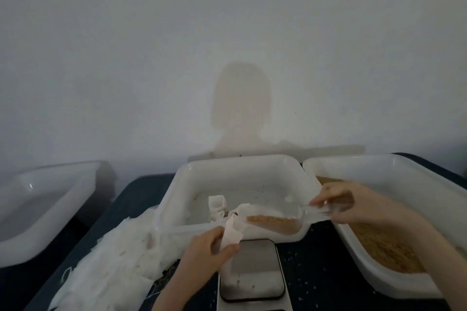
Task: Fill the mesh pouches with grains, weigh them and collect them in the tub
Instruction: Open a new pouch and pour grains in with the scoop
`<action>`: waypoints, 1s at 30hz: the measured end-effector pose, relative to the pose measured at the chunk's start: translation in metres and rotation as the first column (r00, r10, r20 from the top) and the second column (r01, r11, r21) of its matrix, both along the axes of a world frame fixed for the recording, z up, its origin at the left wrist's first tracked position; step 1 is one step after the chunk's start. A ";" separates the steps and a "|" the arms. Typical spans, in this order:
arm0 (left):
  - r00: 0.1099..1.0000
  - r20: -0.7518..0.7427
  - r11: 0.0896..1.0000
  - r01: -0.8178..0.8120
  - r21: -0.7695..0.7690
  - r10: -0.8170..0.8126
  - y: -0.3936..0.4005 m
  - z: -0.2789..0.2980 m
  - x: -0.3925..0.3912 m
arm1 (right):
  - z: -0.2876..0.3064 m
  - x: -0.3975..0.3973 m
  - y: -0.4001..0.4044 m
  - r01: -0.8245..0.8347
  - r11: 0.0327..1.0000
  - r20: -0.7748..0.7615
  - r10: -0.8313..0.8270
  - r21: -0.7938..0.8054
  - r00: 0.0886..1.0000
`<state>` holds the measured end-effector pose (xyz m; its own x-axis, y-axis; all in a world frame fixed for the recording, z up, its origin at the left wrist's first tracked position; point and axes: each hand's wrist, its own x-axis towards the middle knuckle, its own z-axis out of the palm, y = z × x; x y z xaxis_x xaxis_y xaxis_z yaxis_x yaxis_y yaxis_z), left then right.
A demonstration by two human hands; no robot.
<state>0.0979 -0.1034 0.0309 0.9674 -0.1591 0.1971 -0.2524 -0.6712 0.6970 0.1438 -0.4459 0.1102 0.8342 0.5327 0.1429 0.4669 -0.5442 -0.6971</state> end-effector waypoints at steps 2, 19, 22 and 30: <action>1.000 -0.008 0.999 0.009 0.031 -0.009 0.001 -0.001 0.000 | 0.002 -0.002 0.000 -0.019 1.000 -0.025 0.018 -0.014 1.000; 0.996 -0.004 0.984 0.091 0.156 -0.092 -0.012 0.010 0.009 | 0.016 -0.008 0.013 -0.043 0.989 -0.101 0.028 -0.143 0.994; 0.994 0.005 0.985 0.107 0.139 -0.109 -0.016 0.011 0.009 | 0.014 -0.009 0.014 -0.035 0.991 -0.085 0.024 -0.130 0.996; 0.995 0.030 0.982 0.093 0.167 -0.099 -0.024 0.013 0.010 | 0.010 -0.011 0.016 -0.015 0.985 -0.038 0.009 -0.170 0.999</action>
